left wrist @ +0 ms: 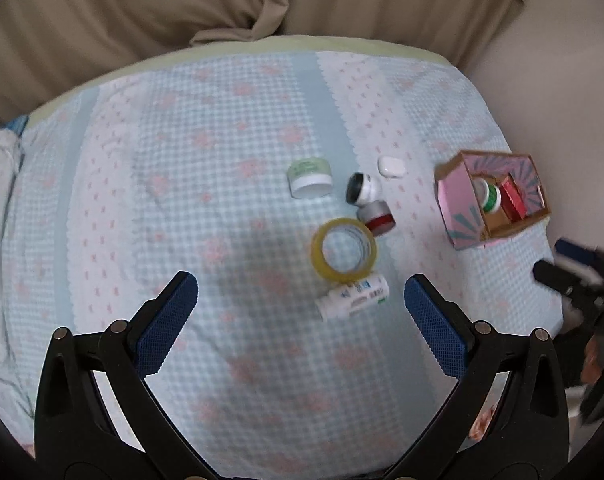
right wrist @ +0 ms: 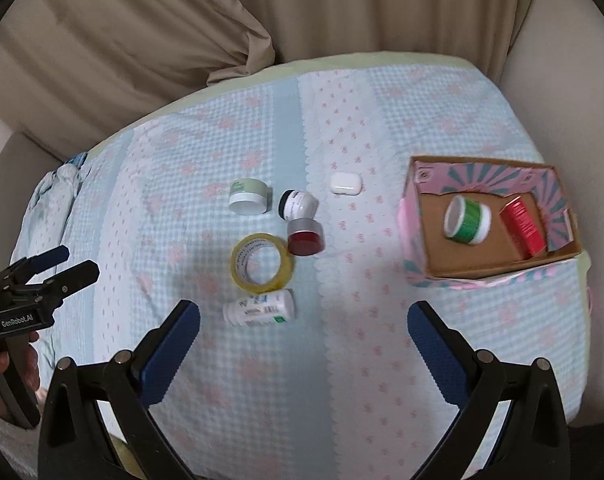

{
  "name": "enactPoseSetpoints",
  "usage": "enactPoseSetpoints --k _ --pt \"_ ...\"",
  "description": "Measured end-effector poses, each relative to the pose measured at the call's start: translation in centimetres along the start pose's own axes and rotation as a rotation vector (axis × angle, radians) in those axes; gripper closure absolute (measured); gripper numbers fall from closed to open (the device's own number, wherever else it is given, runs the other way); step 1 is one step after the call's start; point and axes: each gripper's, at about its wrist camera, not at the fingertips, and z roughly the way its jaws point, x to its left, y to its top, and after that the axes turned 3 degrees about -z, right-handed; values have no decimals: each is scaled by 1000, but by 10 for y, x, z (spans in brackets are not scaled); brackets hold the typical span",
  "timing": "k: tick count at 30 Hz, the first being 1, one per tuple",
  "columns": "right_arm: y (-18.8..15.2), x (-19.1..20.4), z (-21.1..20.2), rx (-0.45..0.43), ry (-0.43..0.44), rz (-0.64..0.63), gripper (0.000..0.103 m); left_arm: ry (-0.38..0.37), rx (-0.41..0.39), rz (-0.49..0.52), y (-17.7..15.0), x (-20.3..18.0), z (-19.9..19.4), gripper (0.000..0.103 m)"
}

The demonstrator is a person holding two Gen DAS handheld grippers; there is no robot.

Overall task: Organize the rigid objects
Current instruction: 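Grasp the pale green jar with the left gripper while the right grasps the white L'OREAL jar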

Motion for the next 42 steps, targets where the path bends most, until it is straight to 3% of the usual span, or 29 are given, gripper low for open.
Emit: enactPoseSetpoints --k 8,16,25,32,34,37,39,42 --pt "45 1 69 39 -39 91 0 -62 59 -105 66 17 72 0" --pt "82 -4 156 78 -19 142 0 -109 198 -177 121 12 193 0" --pt "90 -11 247 120 -34 197 3 -102 324 -206 120 4 290 1" --pt "92 -12 281 130 -26 217 9 -107 369 -222 110 0 327 3" --pt "94 -11 289 129 -31 201 24 -107 371 -219 109 -2 334 9" --pt "94 -13 299 139 -20 205 39 -97 369 -212 108 -7 342 25" --pt "94 -13 302 132 -4 211 48 -91 358 -184 106 -12 345 29" --pt "94 -11 301 115 -12 219 48 -101 336 -156 104 -21 346 35"
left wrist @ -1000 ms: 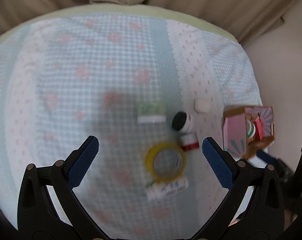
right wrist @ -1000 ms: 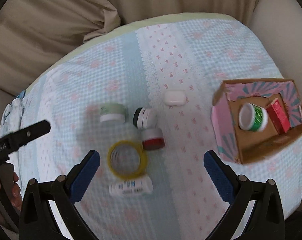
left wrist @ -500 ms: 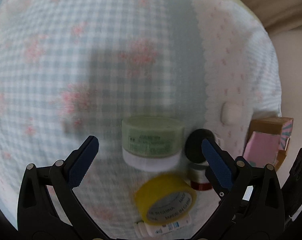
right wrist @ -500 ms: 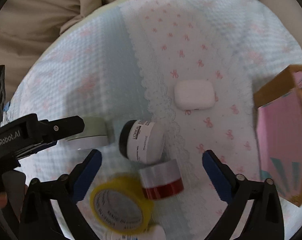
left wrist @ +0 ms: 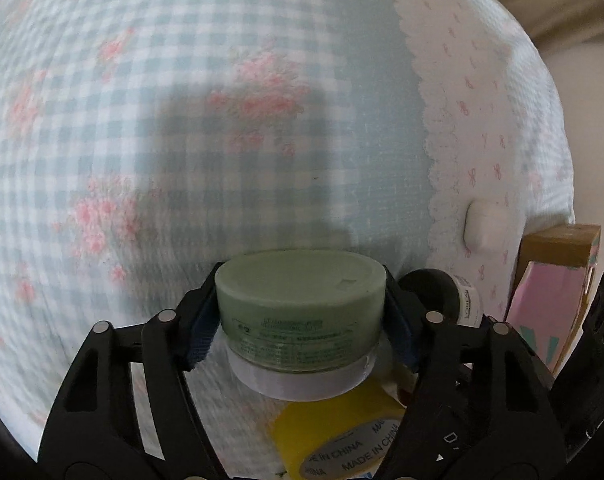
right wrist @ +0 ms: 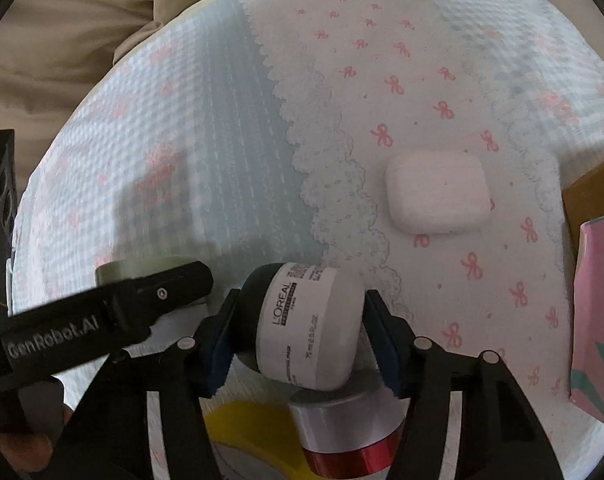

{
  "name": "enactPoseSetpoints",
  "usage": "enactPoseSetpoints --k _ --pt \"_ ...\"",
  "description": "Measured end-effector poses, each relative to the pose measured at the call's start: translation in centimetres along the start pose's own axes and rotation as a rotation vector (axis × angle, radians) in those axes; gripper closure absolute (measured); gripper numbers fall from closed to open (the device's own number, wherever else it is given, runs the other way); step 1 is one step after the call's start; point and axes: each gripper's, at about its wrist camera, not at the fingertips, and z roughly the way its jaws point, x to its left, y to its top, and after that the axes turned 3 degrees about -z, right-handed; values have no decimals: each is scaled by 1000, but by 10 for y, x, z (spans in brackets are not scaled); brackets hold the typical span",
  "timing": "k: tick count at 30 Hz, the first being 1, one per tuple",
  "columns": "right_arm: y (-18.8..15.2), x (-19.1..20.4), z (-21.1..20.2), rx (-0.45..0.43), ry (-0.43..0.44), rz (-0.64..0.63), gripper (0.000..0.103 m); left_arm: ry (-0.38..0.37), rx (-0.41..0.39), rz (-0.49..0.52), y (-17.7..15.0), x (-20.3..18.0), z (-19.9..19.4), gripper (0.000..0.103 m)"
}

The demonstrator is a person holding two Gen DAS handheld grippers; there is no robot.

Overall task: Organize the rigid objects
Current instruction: 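Grasp the pale green jar with the left gripper while the right grasps the white L'OREAL jar, then carry the pale green jar and white jar over the cardboard box with both grippers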

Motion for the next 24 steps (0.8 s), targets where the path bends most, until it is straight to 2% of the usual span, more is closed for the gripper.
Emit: enactPoseSetpoints --k 5,14,24 --pt "-2 -4 -2 0 19 23 48 -12 -13 -6 -1 2 -1 35" --pt "1 -4 -22 -34 49 16 49 -32 -84 -12 -7 6 -35 35" --pt "-6 5 -74 -88 86 -6 49 -57 -197 16 -35 4 -127 35"
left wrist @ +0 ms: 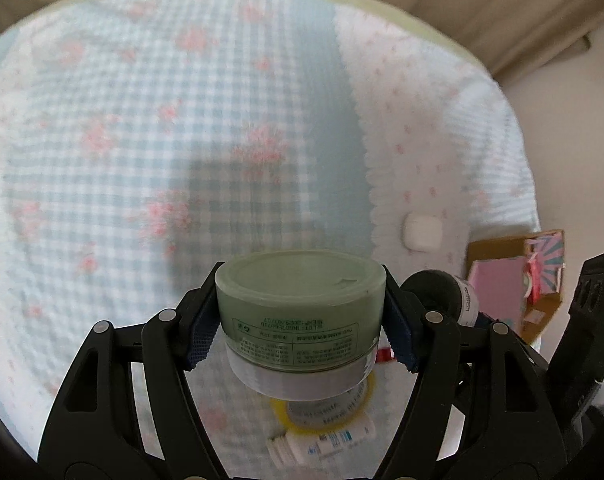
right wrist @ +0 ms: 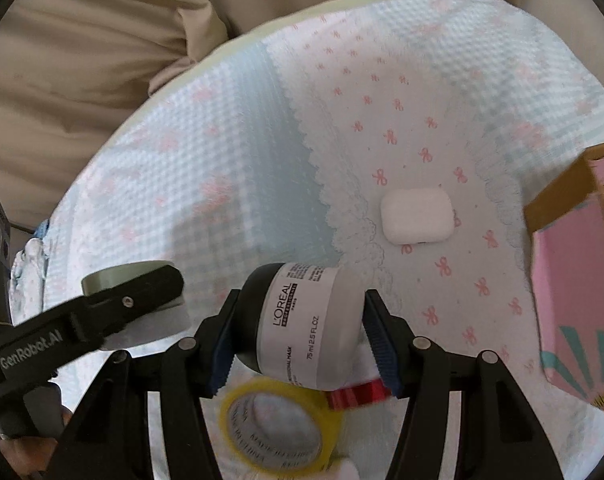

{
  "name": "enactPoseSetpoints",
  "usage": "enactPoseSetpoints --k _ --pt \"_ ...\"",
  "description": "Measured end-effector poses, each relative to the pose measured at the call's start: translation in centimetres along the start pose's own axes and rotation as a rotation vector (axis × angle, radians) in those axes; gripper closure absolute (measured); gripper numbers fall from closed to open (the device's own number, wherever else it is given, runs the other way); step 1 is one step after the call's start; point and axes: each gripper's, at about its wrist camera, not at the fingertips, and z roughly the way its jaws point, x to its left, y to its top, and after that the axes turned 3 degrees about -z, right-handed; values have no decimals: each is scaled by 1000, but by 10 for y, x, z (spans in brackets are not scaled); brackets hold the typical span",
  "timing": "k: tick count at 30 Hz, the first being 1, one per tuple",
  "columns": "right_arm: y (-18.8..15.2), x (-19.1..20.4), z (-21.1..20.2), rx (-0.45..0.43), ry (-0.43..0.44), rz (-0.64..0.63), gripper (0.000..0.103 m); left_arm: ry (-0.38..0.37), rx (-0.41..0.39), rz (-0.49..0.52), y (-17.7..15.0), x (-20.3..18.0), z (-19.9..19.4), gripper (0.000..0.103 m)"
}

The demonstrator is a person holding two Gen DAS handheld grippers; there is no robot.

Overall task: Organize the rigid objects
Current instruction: 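Carry the pale green jar and white jar over the cardboard box with both grippers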

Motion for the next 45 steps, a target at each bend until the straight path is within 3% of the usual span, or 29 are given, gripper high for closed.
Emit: enactPoseSetpoints --k 13,22,34,40,45 --pt "-34 25 -127 -53 58 -20 49 -55 -122 57 -61 -26 -146 35" --pt "-60 1 -224 -87 65 -5 49 -114 -144 160 -106 -85 -199 35" --pt "-69 -109 -301 -155 19 50 49 -162 -146 201 -146 -202 -190 35" --pt "-48 -183 -315 -136 2 -1 49 -165 -133 151 -154 -268 -154 35" --pt "-19 -245 -299 -90 -8 -40 49 -146 -100 113 -155 -314 -103 35"
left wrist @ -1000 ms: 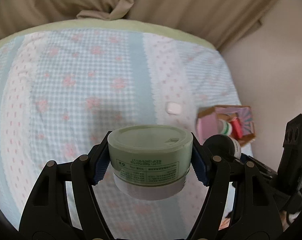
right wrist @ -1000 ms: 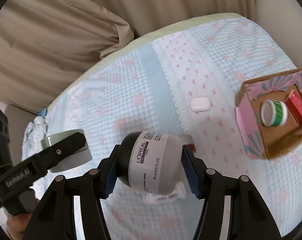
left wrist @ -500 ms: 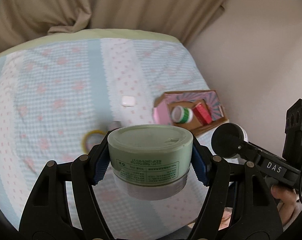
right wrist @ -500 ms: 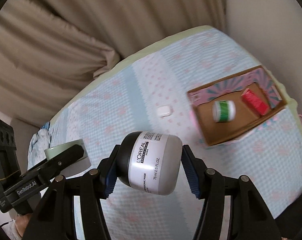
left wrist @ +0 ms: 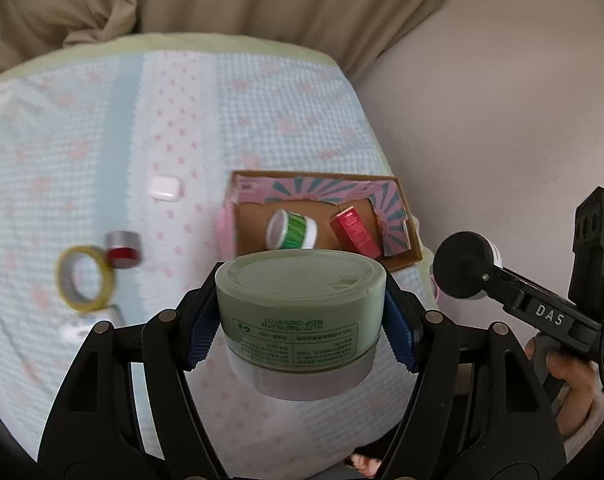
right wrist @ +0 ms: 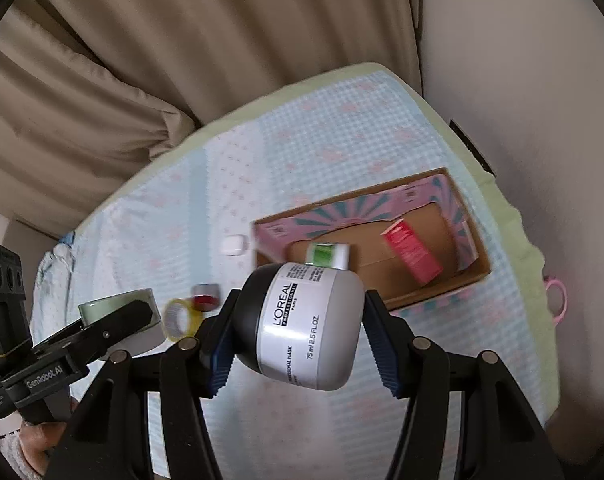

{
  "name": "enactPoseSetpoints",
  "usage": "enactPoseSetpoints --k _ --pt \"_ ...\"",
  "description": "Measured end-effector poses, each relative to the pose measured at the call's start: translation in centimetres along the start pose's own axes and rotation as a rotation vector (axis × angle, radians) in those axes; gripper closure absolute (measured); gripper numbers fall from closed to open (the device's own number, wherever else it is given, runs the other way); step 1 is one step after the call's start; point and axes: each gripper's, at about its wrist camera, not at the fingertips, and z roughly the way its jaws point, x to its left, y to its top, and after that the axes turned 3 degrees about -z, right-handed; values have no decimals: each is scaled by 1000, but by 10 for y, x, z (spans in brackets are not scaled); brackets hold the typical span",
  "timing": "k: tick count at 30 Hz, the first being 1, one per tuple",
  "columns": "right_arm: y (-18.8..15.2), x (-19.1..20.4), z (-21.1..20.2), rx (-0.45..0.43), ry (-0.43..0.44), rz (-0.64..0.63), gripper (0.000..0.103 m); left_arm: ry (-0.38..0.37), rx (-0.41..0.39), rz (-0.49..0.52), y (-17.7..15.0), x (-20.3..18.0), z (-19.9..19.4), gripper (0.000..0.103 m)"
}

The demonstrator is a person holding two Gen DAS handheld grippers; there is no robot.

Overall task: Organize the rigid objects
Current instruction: 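Carry the pale green jar and white jar over the cardboard box with both grippers, then release the pale green jar with the left gripper while the right releases the white jar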

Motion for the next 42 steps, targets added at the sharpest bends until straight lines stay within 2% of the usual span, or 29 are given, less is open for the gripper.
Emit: enactPoseSetpoints --k 5,8,14,24,30,31,32,33,34,35,42 --pt "15 -54 47 75 20 -34 49 45 50 -53 0 -18 71 35" --pt "21 -81 84 128 41 -42 49 92 90 -45 -3 -23 114 35" --pt "24 -112 140 210 77 -34 49 163 189 -44 -9 -19 182 35" --pt "21 -123 199 304 140 -11 49 256 286 67 -9 -20 240 35" --pt "23 -125 209 335 145 9 48 272 312 132 -11 -22 247 35" --pt "24 -124 210 332 140 7 48 284 317 144 -11 -24 246 31" --pt "25 -124 210 327 132 6 46 294 310 157 -12 -26 243 5" --pt "26 -125 208 319 121 11 34 289 294 165 -13 -28 237 0" --pt "27 -126 207 316 112 23 10 276 279 167 -13 -29 232 0" --pt "29 -126 206 313 114 32 0 270 282 165 -14 -28 229 0" --pt "22 -140 190 297 159 98 0 303 276 141 -15 -17 206 0"
